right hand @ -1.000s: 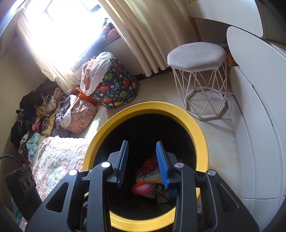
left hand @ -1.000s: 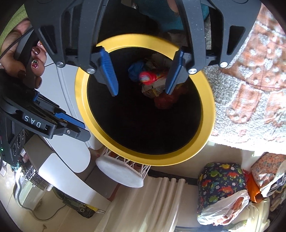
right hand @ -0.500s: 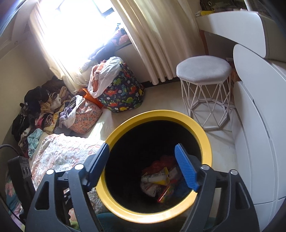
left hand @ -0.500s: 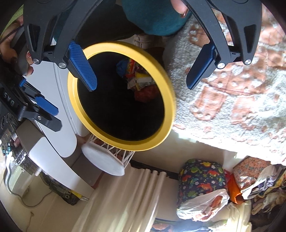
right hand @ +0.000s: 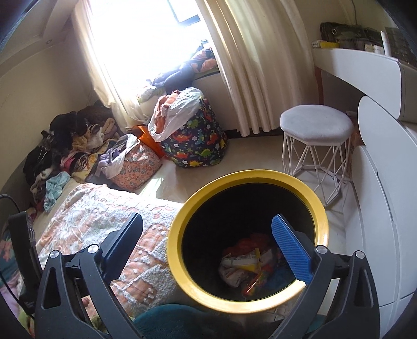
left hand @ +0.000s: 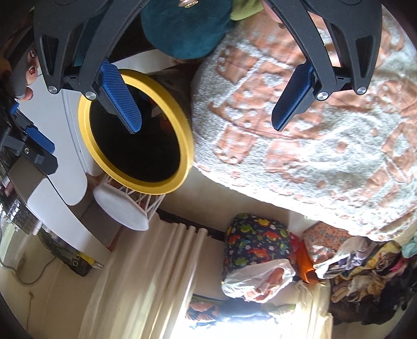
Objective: Collect trash
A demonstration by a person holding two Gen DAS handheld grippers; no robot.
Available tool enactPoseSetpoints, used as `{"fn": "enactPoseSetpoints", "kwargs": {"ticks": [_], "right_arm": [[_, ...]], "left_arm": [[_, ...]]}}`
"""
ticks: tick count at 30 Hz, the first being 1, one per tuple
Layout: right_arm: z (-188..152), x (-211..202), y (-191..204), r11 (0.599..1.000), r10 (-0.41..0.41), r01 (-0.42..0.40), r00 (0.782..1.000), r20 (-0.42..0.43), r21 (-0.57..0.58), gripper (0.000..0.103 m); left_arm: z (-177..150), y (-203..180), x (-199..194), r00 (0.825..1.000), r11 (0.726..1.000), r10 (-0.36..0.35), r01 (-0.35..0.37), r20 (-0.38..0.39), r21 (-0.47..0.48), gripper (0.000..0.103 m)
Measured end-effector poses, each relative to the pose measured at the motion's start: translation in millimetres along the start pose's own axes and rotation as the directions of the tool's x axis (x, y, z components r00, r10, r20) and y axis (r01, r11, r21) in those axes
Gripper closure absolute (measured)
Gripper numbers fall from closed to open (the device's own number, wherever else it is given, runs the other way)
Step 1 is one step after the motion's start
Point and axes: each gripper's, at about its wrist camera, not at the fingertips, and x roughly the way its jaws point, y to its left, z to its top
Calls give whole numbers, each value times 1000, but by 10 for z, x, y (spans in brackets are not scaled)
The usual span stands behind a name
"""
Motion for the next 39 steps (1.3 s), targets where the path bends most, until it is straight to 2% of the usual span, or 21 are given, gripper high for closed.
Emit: {"fn": "enactPoseSetpoints", "kwargs": {"ticks": [7,13,16,21,24,27,31,39], "right_arm": [[-167,-157,275,999,1,0,1000,20,-53,7],[-454,-345,539,994,42,-28,991,130,-110,7],[-600,-438,658,987,59,-27,978,200,-160,7],[-775,-582,723,977,71,0,944,323,-213,7],[-837,-608,702,974,68,19,928,366,-227,7],[-869,-589,671,975,57,29,927,372,-222,6],[-872,-562,662,976,54,30,927,371,-216,7],[-886,-558,677,977,54,29,925,376,-212,7]], "left_arm": [[-122,250,-269,996,998,65,-64,64,-13,11],[-304,389,-503,988,996,89,-88,125,-19,11],[-399,451,-621,979,993,119,-118,165,-16,11],[-550,541,-803,949,977,212,-215,235,-11,11],[-636,589,-880,938,973,225,-232,263,-4,11],[-687,603,-928,927,970,232,-243,294,2,11],[-676,618,-958,922,969,237,-246,306,-9,11],[-679,606,-968,920,969,236,-246,312,-8,11]]}}
